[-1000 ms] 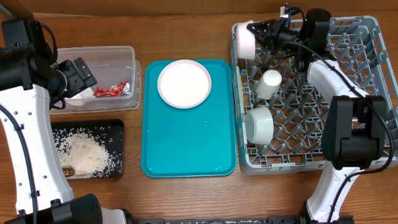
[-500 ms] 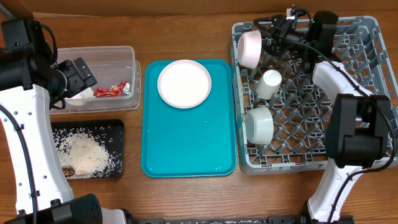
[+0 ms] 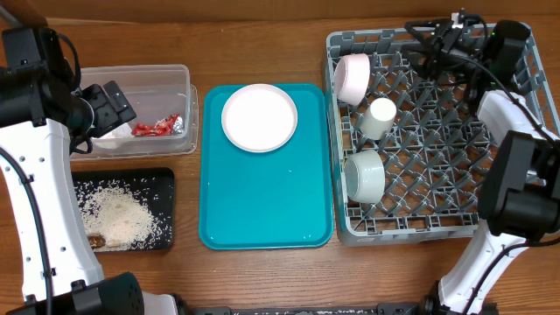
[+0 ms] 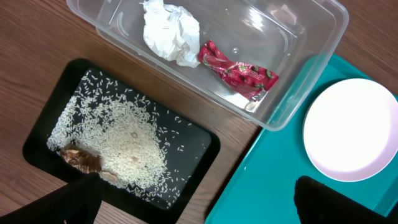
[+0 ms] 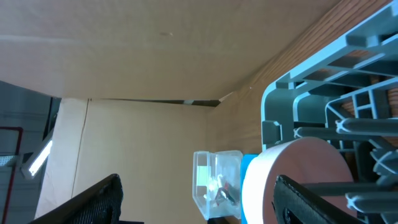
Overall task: Sort waste into correct bins and load items into the dishwasher
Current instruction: 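Carry the pink plate to the rack's back edge and set it upright, then move the right gripper back to the white plate on the tray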
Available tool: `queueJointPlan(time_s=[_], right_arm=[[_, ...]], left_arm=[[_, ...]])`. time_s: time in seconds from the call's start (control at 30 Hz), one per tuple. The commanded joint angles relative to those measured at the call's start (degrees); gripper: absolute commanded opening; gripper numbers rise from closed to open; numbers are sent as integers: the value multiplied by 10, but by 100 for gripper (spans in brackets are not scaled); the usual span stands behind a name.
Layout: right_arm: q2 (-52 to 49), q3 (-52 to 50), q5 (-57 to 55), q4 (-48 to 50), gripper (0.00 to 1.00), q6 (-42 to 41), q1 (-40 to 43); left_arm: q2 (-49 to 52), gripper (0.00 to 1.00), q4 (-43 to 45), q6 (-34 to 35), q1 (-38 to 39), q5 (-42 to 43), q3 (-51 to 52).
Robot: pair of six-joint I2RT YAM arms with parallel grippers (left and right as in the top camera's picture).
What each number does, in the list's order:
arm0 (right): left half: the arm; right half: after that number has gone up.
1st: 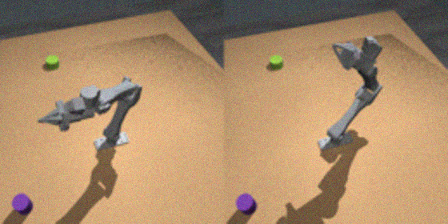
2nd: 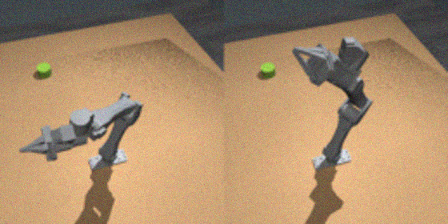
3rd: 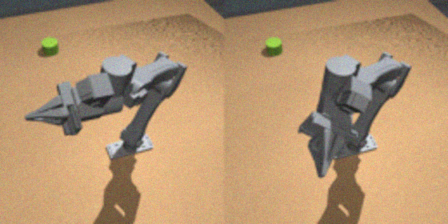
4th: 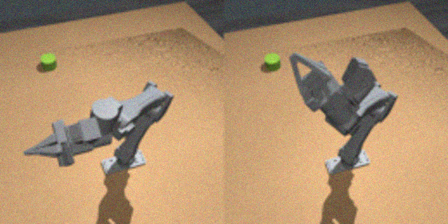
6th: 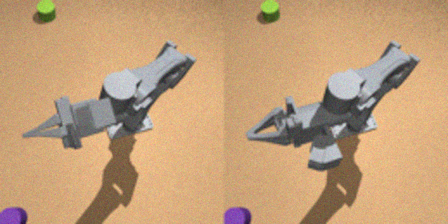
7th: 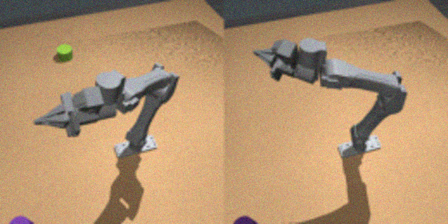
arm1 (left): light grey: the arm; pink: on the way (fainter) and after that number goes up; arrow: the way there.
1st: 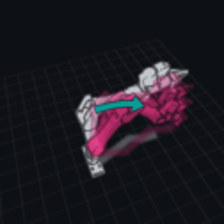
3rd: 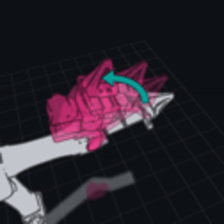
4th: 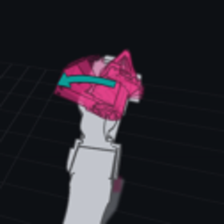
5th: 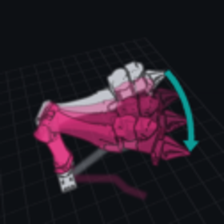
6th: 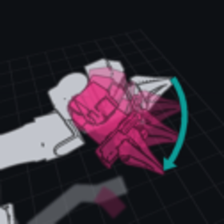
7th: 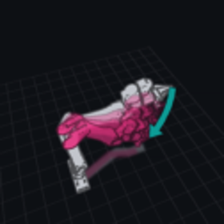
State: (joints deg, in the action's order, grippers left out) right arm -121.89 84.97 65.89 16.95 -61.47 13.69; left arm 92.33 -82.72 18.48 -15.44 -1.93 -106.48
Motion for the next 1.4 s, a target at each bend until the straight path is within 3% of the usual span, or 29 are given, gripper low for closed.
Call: queueJointPlan(time_s=[0.0,0.17,0.27,0.33,0.5,0.63,0.77,0.97,1.37], right_arm=[[8,3,22,2,83,0,15],[43,3,-22,-6,84,2,30],[81,3,-120,-75,88,24,45],[104,3,-181,-136,100,69,48],[175,3,-413,-321,100,254,33],[212,3,-516,-383,100,373,-8],[232,3,-520,-408,99,436,-72],[236,3,-549,-404,100,454,-206],[199,2,-751,-470,100,454,-487]], left_arm=[[3,100,1,8,-3,4,0],[3,100,1,8,-3,4,0],[3,100,1,8,-3,4,0],[3,100,1,8,-3,4,0],[3,100,1,8,-3,4,0],[3,100,1,8,-3,4,0],[3,100,1,8,-3,4,0],[3,100,1,8,-3,4,0],[3,100,1,8,-3,4,0]])
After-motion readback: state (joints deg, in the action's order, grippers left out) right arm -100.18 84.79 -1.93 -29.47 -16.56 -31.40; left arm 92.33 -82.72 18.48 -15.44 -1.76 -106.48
